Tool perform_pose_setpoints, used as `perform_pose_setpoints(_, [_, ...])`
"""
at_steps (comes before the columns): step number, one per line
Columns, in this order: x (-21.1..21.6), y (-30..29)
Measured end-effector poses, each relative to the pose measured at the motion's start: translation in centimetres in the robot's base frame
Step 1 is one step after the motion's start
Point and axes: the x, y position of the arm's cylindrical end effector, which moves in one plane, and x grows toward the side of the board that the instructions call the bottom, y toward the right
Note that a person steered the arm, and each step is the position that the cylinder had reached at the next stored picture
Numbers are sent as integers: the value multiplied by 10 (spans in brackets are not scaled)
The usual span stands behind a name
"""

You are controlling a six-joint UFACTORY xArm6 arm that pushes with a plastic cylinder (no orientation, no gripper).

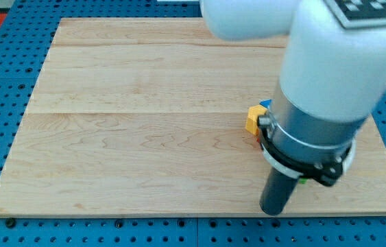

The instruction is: Move the blue cube into the green circle

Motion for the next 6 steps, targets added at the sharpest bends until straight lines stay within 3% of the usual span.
perform_pose_setpoints(2, [-37,145])
perform_pose_setpoints(3, [-80,157])
perform_pose_setpoints(6, [-136,65])
